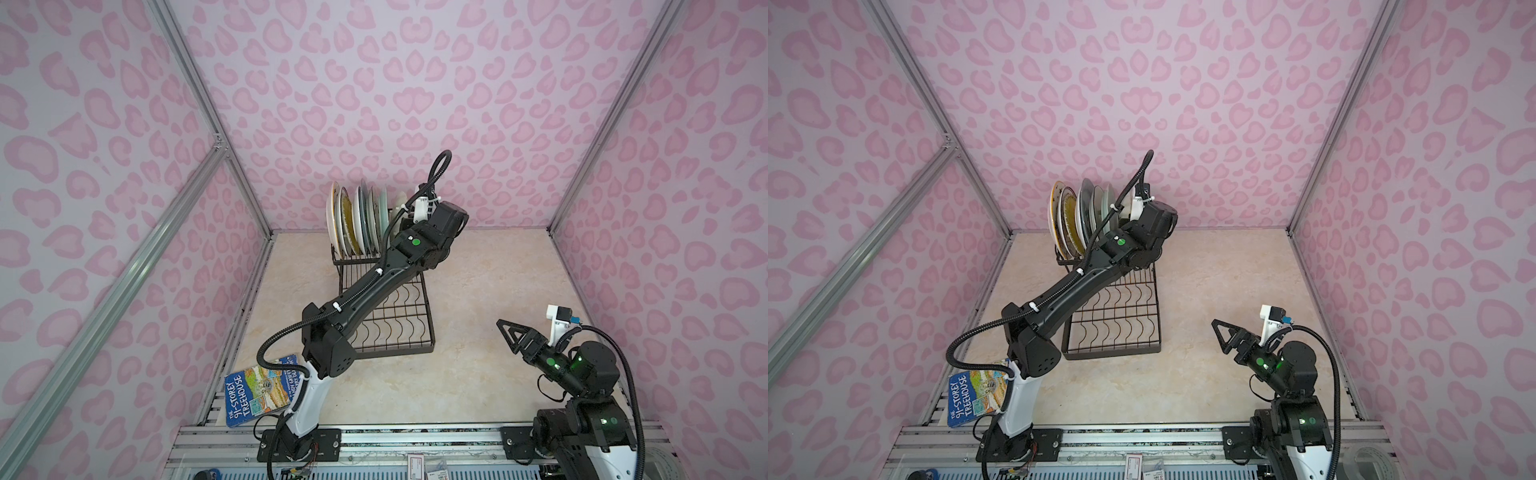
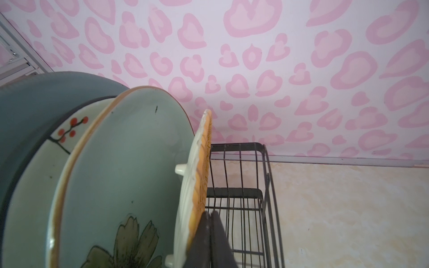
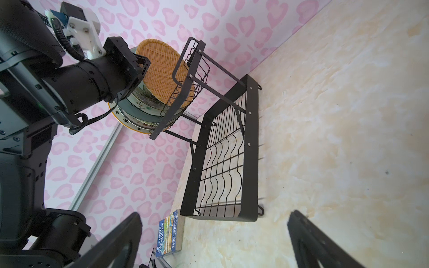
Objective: Load the plates into the dish rack
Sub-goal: 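Open the left gripper and release the mat in the rack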
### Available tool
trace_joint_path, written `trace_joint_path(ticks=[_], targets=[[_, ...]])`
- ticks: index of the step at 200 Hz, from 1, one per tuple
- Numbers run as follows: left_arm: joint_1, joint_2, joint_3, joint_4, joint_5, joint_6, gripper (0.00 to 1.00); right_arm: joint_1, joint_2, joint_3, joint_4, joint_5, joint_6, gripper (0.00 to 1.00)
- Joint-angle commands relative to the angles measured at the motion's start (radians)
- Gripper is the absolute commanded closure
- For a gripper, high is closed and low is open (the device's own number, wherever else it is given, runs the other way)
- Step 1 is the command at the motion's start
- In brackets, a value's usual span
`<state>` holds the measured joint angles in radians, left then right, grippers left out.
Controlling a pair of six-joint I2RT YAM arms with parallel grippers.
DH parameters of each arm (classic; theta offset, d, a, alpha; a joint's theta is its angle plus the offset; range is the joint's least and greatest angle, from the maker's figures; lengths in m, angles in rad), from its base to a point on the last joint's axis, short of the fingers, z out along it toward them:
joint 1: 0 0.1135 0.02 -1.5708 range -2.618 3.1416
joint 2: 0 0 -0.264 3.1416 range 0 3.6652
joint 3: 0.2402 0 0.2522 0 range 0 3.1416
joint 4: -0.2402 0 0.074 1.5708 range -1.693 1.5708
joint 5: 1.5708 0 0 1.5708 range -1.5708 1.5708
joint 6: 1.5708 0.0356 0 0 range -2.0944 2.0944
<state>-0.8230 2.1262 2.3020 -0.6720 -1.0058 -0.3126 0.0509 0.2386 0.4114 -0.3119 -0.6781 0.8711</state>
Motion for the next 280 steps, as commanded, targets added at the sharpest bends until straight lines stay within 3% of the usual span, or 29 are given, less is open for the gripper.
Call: trace_joint_path(ticks=[1, 102, 185, 280], targets=[[0.006, 0.000, 0.007, 0.001, -0.039, 0.002, 0.93, 0.016, 0.001, -0.004, 0.036, 0.021, -0.012, 0.02], [0.019, -0.040, -0.034, -0.007, -0.071, 0.007, 0.92, 0.092, 0.024, -0.013, 0.042, 0.092, -0.029, 0.02], [0.030, -0.078, -0.055, 0.000, -0.080, 0.014, 0.92, 0.223, 0.054, -0.022, 0.060, 0.191, -0.036, 0.02], [0.038, -0.115, -0.056, -0.014, -0.009, -0.001, 0.91, 0.354, 0.110, -0.039, 0.082, 0.298, -0.057, 0.02]])
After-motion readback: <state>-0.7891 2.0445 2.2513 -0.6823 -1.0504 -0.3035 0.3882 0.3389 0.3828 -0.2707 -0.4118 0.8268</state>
